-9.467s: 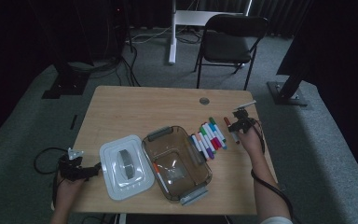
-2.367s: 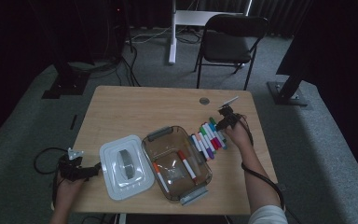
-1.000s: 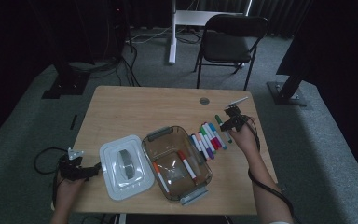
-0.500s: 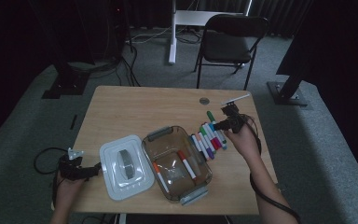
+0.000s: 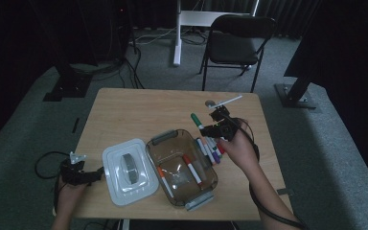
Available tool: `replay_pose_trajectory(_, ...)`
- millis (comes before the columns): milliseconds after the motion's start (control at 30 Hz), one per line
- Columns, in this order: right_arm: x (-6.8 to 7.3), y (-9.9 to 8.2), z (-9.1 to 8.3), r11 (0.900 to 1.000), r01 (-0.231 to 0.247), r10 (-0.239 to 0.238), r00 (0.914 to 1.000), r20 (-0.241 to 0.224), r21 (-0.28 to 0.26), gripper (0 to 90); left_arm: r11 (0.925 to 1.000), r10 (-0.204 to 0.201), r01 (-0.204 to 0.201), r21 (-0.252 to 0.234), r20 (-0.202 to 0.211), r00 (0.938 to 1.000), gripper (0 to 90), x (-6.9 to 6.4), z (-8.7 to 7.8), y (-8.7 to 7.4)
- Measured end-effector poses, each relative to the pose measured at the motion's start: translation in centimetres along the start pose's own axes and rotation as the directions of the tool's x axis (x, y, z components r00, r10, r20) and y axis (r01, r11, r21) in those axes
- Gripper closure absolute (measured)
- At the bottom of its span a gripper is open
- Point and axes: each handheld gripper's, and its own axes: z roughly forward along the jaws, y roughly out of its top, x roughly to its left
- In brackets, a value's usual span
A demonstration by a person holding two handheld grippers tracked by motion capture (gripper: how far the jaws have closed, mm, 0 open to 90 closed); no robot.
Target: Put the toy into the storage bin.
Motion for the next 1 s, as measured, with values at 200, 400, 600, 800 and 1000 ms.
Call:
replay_pose_trajectory(200,2.3,0.0,0.5,0.9993,0.035,-0.034,0.9981,-0.051,0.015,76.5,1.0000,0.000,0.000,0.000,0.000,1.0000,0.5,0.0,0.0,0.0)
replay_pose_trajectory(400,5.5,-0.6,2.5,0.9945,0.088,-0.082,0.9919,-0.098,0.057,76.5,1.0000,-0.002,0.002,0.000,0.001,1.0000,0.5,0.0,0.0,0.0)
replay_pose_trajectory(600,7.6,-1.3,4.5,0.9882,0.116,-0.101,0.9847,-0.142,0.100,76.5,1.0000,-0.001,0.001,0.001,0.001,1.0000,0.5,0.0,0.0,0.0)
replay_pose_trajectory(800,8.6,-2.2,7.5,0.9769,0.121,-0.089,0.9804,-0.175,0.176,76.6,1.0000,-0.001,0.001,-0.002,0.000,1.0000,0.5,0.0,0.0,0.0)
replay_pose_trajectory(1000,9.4,-2.9,10.2,0.9580,0.136,-0.087,0.9769,-0.195,0.253,76.6,1.0000,-0.001,0.001,-0.002,-0.001,1.0000,0.5,0.0,0.0,0.0)
